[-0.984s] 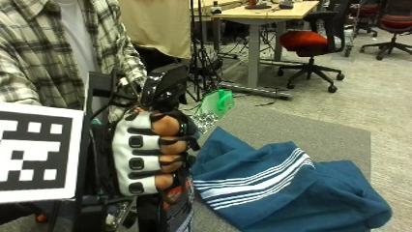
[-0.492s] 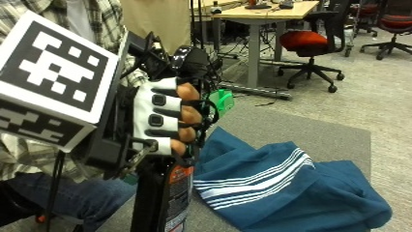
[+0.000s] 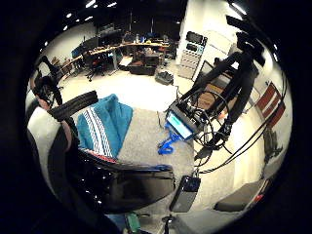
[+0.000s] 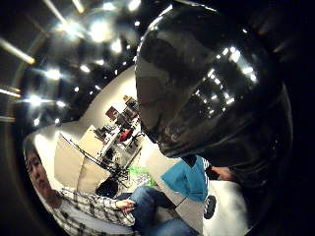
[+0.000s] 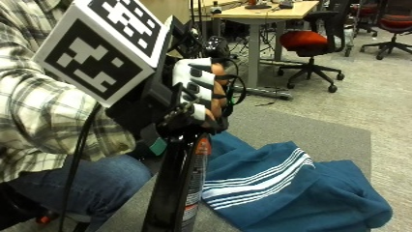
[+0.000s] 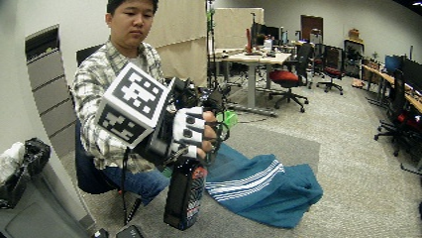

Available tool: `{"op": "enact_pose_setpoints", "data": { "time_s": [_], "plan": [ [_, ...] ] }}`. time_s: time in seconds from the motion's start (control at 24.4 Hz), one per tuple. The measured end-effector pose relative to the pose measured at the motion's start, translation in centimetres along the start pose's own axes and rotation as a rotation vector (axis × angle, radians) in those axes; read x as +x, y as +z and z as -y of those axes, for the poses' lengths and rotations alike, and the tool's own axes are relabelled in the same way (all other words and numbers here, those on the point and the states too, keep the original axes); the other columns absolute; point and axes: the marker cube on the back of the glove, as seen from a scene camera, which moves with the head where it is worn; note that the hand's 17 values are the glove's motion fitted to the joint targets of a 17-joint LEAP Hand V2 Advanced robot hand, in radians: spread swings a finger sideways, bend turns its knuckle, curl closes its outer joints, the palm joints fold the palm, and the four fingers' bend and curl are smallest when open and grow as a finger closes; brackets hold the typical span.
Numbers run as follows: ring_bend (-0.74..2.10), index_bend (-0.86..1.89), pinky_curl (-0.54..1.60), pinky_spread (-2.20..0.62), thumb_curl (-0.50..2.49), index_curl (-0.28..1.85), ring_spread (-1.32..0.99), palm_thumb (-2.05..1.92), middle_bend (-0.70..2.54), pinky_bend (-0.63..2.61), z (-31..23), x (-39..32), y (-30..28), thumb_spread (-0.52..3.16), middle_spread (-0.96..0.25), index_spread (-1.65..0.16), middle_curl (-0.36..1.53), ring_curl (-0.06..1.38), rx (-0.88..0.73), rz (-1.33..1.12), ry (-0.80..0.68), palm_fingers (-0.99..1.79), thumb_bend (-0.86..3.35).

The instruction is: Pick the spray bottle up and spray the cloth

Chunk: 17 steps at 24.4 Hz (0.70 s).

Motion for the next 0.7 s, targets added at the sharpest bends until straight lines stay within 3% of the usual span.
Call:
{"op": "enact_pose_setpoints", "data": {
  "time_s": [0.7],
  "plan": [
    [0.59, 0.25, 0.41, -0.22, 0.81, 0.59, -0.21, 1.02, 0.55, 0.48, 3.6, -5.5, 4.1, 0.23, -0.15, -0.28, 0.51, 0.47, -0.161, -0.113, -0.192, 1.34, -0.03]
  ]
}}
